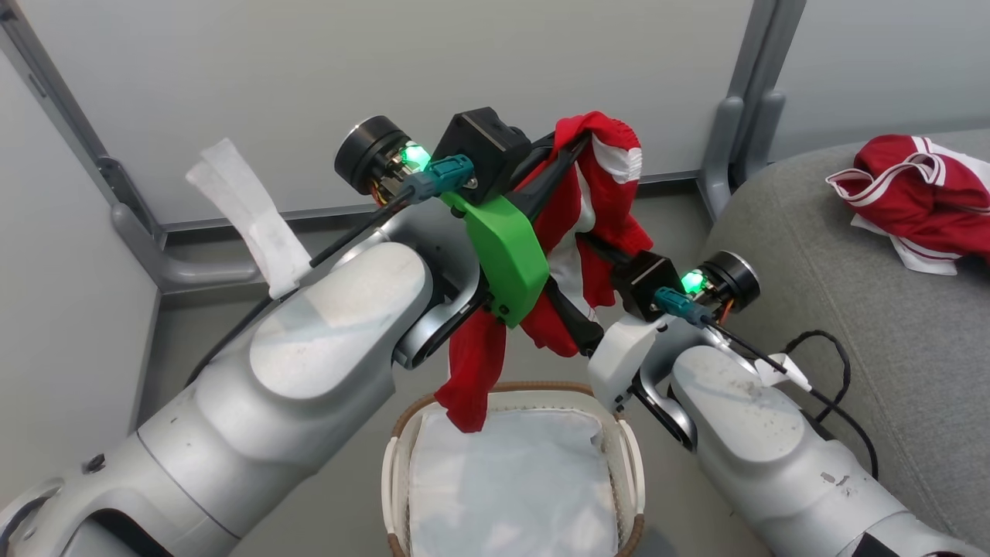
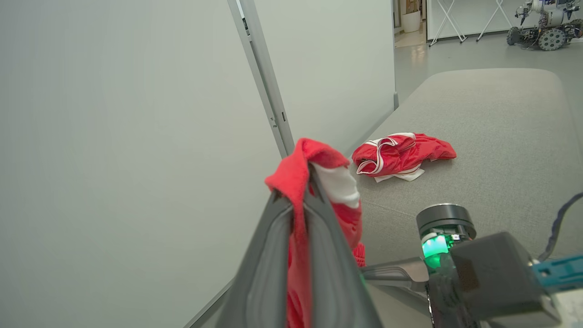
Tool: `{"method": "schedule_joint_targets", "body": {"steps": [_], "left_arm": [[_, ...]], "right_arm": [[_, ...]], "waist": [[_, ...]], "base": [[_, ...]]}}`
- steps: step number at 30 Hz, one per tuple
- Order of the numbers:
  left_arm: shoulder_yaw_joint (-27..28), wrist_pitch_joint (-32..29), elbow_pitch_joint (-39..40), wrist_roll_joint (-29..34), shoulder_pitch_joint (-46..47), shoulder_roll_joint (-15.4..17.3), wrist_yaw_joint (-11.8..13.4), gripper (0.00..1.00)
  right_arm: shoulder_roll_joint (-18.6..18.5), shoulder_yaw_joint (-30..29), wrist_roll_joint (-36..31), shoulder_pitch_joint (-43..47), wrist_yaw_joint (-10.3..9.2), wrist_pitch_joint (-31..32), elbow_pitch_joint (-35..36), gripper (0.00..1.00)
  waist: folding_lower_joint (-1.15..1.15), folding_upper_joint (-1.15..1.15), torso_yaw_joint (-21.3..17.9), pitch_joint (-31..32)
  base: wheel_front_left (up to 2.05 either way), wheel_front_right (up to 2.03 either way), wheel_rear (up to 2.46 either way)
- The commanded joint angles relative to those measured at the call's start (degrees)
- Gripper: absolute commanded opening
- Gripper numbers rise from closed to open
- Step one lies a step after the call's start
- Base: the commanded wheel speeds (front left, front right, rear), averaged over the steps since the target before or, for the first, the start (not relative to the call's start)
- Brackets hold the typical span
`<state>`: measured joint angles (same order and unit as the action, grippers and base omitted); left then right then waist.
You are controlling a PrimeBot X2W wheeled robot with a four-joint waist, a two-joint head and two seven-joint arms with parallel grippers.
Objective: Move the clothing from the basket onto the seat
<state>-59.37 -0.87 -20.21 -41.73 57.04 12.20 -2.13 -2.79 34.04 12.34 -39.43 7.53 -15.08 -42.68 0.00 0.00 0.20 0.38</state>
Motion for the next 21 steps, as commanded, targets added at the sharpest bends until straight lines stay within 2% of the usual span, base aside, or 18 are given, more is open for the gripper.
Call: {"method": "schedule_joint_targets", "body": {"steps": [1,3,4,5,6,7,13,21], "left_arm": [[0.21,0.22,0.45,-0.15,0.27,0.21,0.18,0.00],[0.31,0.22,0.58,-0.43,0.27,0.19,0.29,0.00],[0.36,0.26,0.59,-0.42,0.27,0.20,0.34,0.00],[0.41,0.31,0.58,-0.49,0.24,0.27,0.39,0.00],[0.54,0.36,0.50,-0.67,0.16,0.37,0.49,0.00],[0.62,0.43,0.45,-0.80,0.11,0.48,0.56,0.00],[1.32,0.49,-0.23,-1.65,-0.56,1.60,0.96,0.00],[3.11,0.69,-3.09,-3.43,-1.88,3.92,1.90,0.00]], "right_arm": [[-0.20,0.85,0.33,-1.08,-0.08,-0.14,-0.31,1.00],[-0.19,2.15,1.04,-1.73,-0.08,-0.14,-0.64,1.00],[-0.20,2.78,1.39,-2.15,-0.08,-0.14,-0.77,0.55],[-0.20,3.50,1.67,-2.42,-0.08,-0.14,-0.94,0.36],[-0.20,4.45,2.20,-2.65,-0.08,-0.14,-1.18,0.07],[-0.20,5.18,2.62,-2.81,-0.08,-0.14,-1.45,0.00],[-0.21,6.55,3.82,-3.61,-0.08,-0.13,-1.45,0.00],[-0.20,4.44,4.06,-1.65,-0.08,-0.13,1.65,0.00]], "waist": [[0.00,0.00,0.08,-0.20],[0.00,0.00,0.16,-0.38],[0.00,0.00,0.20,-0.47],[0.00,0.00,0.23,-0.54],[0.00,0.00,0.25,-0.62],[0.00,0.00,0.26,-0.67],[0.00,0.00,0.07,-1.17],[0.00,0.00,-0.92,-1.85]], "base": [[0.00,0.00,0.00],[0.00,0.00,0.00],[0.00,0.00,0.00],[0.00,0.00,0.00],[0.00,0.00,0.00],[0.00,0.00,0.00],[0.00,0.00,0.00],[0.00,0.00,0.00]]}}
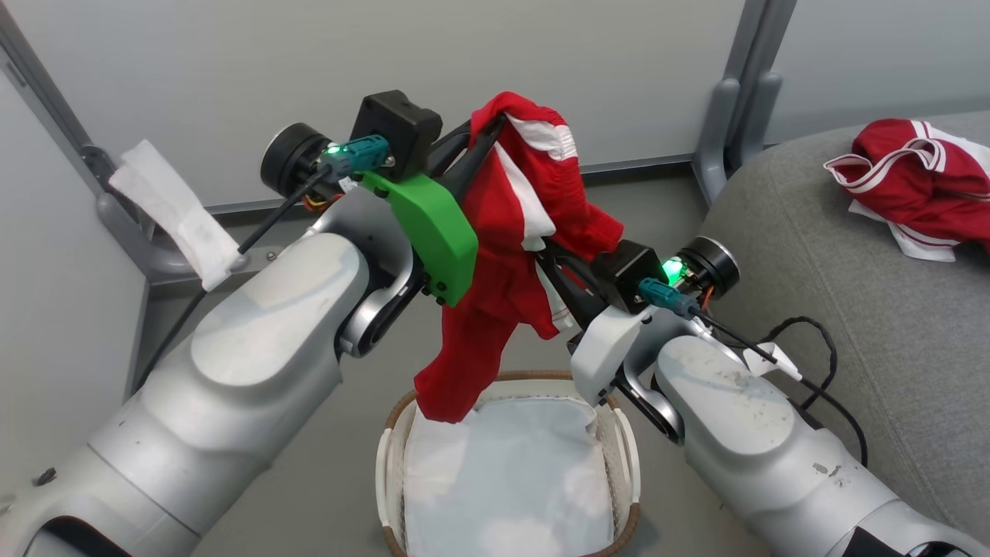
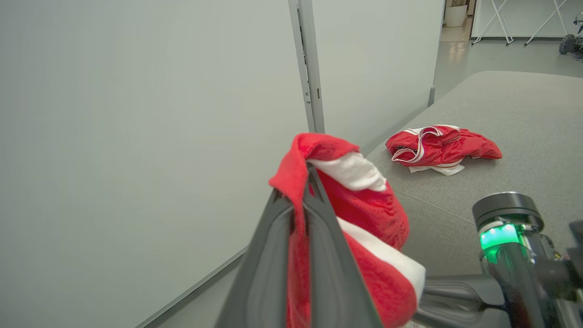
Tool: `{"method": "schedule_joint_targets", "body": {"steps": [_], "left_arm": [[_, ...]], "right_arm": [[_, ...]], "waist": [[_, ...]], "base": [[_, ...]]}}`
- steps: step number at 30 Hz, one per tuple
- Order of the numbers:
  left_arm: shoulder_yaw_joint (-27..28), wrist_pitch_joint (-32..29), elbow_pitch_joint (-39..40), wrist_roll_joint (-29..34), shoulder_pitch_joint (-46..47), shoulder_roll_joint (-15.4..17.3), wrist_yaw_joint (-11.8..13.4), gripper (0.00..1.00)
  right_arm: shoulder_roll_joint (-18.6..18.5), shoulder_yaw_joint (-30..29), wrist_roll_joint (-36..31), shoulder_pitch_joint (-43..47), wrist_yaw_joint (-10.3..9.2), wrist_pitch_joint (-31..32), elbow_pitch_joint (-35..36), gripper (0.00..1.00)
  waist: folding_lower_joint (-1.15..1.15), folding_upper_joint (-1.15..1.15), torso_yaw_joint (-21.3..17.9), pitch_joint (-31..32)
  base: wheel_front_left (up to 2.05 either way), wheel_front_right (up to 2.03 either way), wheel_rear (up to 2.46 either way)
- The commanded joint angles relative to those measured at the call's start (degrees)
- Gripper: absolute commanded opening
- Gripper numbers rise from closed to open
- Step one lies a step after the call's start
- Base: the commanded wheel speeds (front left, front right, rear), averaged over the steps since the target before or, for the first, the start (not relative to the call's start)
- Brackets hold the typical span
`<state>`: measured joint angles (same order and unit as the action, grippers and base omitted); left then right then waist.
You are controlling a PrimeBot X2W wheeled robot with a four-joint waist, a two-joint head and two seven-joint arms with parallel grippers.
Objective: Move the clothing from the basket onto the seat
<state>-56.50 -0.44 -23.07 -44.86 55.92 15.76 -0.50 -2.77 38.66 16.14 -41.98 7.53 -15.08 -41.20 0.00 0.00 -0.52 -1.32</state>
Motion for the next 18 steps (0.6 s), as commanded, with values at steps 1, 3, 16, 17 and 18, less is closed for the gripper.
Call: {"method": "schedule_joint_targets", "body": {"steps": [1,3,16,17,18], "left_arm": [[0.54,0.34,-0.78,-0.63,-1.03,0.73,0.41,0.00],[1.07,0.74,-1.71,-1.08,-1.55,1.30,0.47,0.07],[3.70,7.38,-3.75,-4.13,-7.00,3.47,-0.94,1.00],[3.71,8.12,-3.58,-4.23,-7.75,3.49,-0.94,1.00],[3.66,8.93,-3.33,-4.08,-8.27,3.56,-0.98,1.00]], "right_arm": [[-0.25,-0.53,0.40,1.13,-0.08,-0.13,1.00,0.00],[-0.56,-1.41,0.55,1.66,-0.08,-0.13,2.60,0.00],[-3.12,-10.19,-1.35,3.14,-0.08,-0.14,9.54,0.00],[-3.31,-11.00,-1.70,3.32,-0.08,-0.13,9.91,0.00],[-3.46,-11.75,-1.98,3.50,-0.08,-0.13,10.24,0.00]], "waist": [[0.00,0.00,-0.41,-0.27],[0.00,0.00,-0.80,-0.54],[0.00,0.00,-3.61,-2.48],[0.00,0.00,-3.87,-2.62],[0.00,0.00,-4.14,-2.78]], "base": [[0.00,0.00,0.00],[0.00,0.00,0.00],[0.00,0.00,0.00],[0.00,0.00,0.00],[0.00,0.00,0.00]]}}
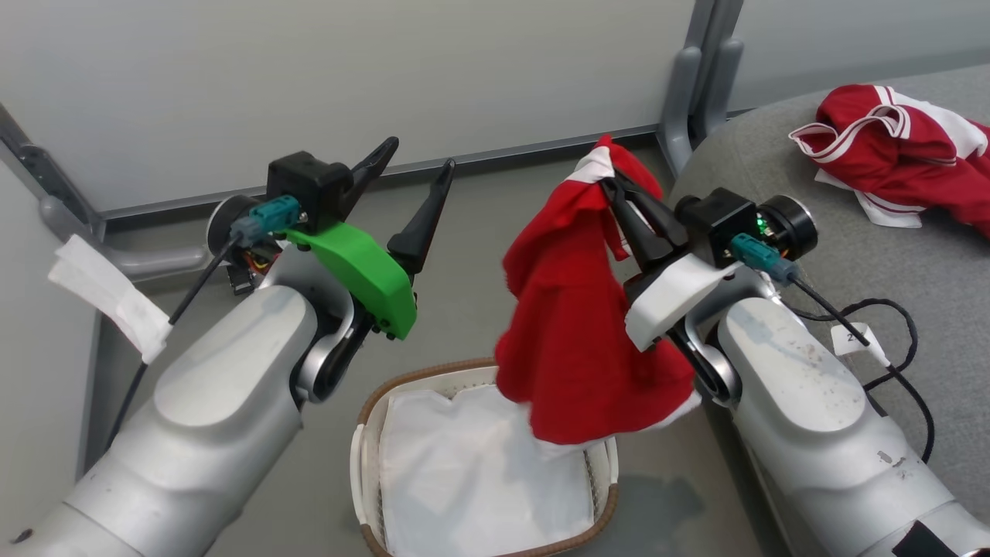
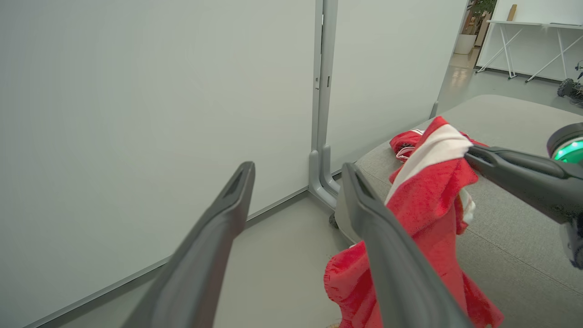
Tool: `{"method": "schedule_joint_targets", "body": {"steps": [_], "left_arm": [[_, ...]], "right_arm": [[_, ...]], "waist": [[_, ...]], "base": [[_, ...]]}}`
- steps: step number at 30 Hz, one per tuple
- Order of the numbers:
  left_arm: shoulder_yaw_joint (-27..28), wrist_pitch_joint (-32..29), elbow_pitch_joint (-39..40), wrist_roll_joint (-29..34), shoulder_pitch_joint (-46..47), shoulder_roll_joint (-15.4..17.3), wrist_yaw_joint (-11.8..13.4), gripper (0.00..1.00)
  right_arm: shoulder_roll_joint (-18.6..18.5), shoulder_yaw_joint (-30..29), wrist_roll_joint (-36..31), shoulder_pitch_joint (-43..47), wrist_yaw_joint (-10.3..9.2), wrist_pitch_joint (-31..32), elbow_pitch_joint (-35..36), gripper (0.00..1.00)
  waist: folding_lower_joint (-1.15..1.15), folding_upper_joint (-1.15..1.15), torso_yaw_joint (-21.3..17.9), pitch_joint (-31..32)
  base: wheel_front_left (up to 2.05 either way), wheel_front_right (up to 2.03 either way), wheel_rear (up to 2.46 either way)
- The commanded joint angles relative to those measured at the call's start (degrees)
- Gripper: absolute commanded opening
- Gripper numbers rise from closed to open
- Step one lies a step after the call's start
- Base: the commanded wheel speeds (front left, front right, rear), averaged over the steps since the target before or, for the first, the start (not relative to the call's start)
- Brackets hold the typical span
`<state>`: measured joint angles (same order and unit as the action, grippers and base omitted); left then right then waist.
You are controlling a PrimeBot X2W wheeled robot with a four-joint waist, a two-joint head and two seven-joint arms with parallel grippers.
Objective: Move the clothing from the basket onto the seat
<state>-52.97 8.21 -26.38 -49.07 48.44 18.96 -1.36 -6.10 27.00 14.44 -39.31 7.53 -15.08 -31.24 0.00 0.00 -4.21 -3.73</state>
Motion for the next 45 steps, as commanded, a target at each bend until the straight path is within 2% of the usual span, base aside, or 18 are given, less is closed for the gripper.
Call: {"method": "schedule_joint_targets", "body": {"steps": [1,5,11,20,26,32,40,45], "left_arm": [[-0.06,1.04,0.39,0.14,-1.64,0.19,-0.38,1.00],[-1.43,3.05,1.84,0.96,-4.35,-0.42,-0.66,1.00],[-2.98,4.97,3.88,2.42,-7.65,-1.25,0.33,1.00],[-4.66,5.65,4.95,3.75,-10.44,-1.85,0.85,1.00],[-5.51,5.91,5.22,4.50,-10.51,-2.83,0.76,1.00],[-6.30,5.63,5.61,5.58,-8.86,-2.80,0.76,1.00],[-7.17,5.15,6.58,6.09,-7.53,-3.33,0.71,1.00],[-7.38,4.85,7.01,6.34,-7.44,-2.74,0.95,1.00]], "right_arm": [[-0.41,-0.95,-0.59,1.12,-0.08,-0.13,0.65,0.00],[-2.09,-4.72,-1.74,2.21,-0.08,-0.13,2.09,0.00],[-4.66,-11.28,-3.51,5.91,-0.08,-0.13,5.20,0.00],[-6.02,-17.25,-5.64,8.94,-0.08,-0.13,9.89,0.00],[-6.37,-18.62,-6.26,9.36,-0.08,-0.13,12.22,0.00],[-6.07,-18.88,-6.17,9.08,-0.08,-0.02,12.78,0.00],[-6.19,-17.34,-5.39,7.09,-0.08,0.12,10.42,0.00],[-8.04,-15.03,-5.43,2.43,-0.08,0.38,8.09,0.00]], "waist": [[0.00,0.00,-0.74,-0.53],[0.00,0.00,-1.89,-1.19],[0.00,0.00,-4.55,-2.37],[0.00,0.00,-12.44,-4.86],[0.00,0.00,-17.48,-7.35],[0.00,0.00,-20.50,-9.95],[0.00,0.00,-20.67,-12.17],[0.00,0.00,-19.62,-13.07]], "base": [[0.00,0.00,0.00],[0.00,0.00,0.00],[0.00,0.00,0.00],[0.00,0.00,0.00],[0.00,0.00,0.00],[0.00,0.00,0.00],[0.00,0.00,0.00],[0.00,0.00,0.00]]}}
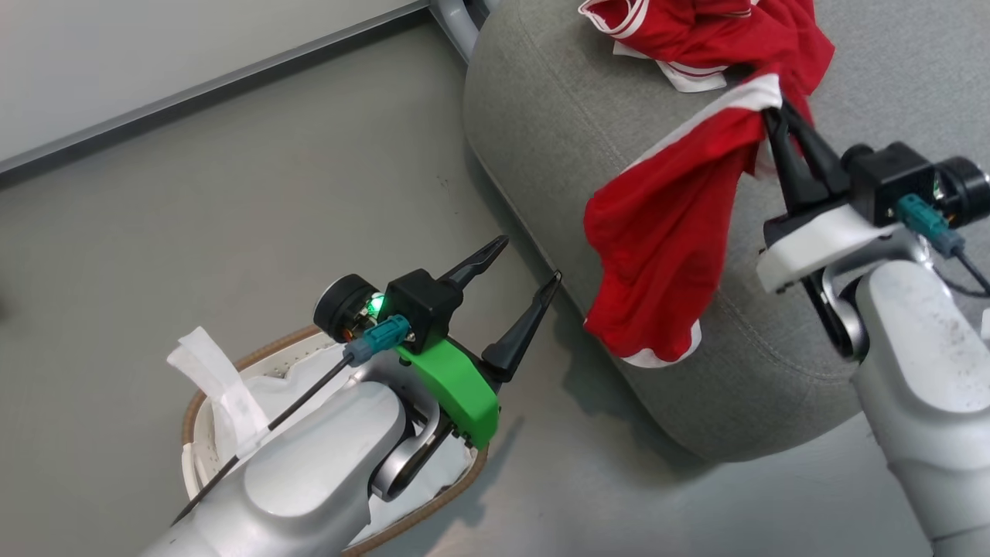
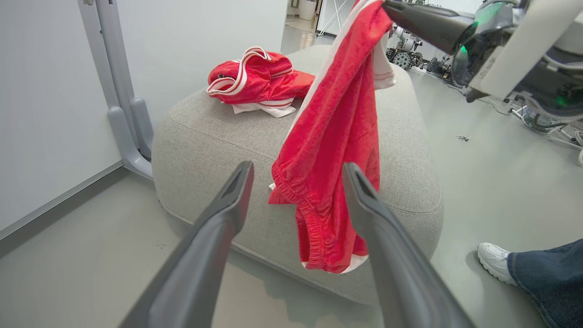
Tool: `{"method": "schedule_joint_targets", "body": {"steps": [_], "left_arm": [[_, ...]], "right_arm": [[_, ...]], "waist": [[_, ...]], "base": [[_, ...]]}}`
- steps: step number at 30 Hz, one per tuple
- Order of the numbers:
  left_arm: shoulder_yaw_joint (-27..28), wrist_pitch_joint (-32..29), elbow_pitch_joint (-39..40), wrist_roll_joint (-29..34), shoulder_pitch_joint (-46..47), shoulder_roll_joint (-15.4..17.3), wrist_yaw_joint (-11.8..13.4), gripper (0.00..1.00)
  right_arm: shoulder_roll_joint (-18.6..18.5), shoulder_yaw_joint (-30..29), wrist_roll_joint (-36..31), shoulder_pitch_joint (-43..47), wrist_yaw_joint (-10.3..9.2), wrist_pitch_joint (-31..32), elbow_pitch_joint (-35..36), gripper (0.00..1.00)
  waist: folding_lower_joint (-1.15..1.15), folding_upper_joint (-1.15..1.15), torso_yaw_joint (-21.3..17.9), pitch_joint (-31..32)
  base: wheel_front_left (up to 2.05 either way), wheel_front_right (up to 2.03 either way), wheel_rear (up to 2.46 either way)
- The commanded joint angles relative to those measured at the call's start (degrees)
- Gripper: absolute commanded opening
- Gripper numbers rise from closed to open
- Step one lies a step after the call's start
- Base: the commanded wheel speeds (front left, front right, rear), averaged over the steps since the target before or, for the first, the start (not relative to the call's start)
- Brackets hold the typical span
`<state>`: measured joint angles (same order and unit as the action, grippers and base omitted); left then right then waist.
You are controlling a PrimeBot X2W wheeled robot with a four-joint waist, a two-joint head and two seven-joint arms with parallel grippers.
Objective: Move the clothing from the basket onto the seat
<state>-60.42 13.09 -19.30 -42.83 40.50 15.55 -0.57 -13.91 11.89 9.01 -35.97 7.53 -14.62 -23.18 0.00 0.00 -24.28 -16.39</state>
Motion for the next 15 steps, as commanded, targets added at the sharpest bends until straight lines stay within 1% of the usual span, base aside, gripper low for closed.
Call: {"method": "schedule_joint_targets", "body": {"steps": [1,4,8,11,15], "left_arm": [[0.08,-0.13,-0.11,0.10,0.48,0.90,0.30,1.00],[0.09,-0.23,0.09,0.04,0.40,1.21,0.49,1.00],[-0.02,-0.43,0.74,0.27,0.78,1.36,0.69,1.00],[-0.26,-0.64,1.28,0.78,1.46,1.50,0.90,1.00],[-0.61,-0.88,2.12,1.74,2.40,1.66,1.09,1.00]], "right_arm": [[-0.71,0.40,0.48,-2.66,-0.08,0.10,-0.34,0.00],[-2.74,0.34,1.67,-8.33,-0.08,0.98,-1.43,0.00],[-6.67,-1.74,3.47,-17.77,-0.08,3.28,-3.12,0.00],[-10.89,-4.27,4.70,-25.54,-0.08,5.84,-5.05,0.00],[-16.54,-8.22,3.93,-34.62,-0.08,9.47,-7.65,0.00]], "waist": [[0.00,0.00,0.75,-0.65],[0.00,0.00,1.62,-1.34],[0.00,0.00,3.65,-2.67],[0.00,0.00,5.76,-4.01],[0.00,0.00,8.81,-6.25]], "base": [[0.00,0.00,0.00],[0.00,0.00,0.00],[0.00,0.00,0.00],[0.00,0.00,0.00],[0.00,0.00,0.00]]}}
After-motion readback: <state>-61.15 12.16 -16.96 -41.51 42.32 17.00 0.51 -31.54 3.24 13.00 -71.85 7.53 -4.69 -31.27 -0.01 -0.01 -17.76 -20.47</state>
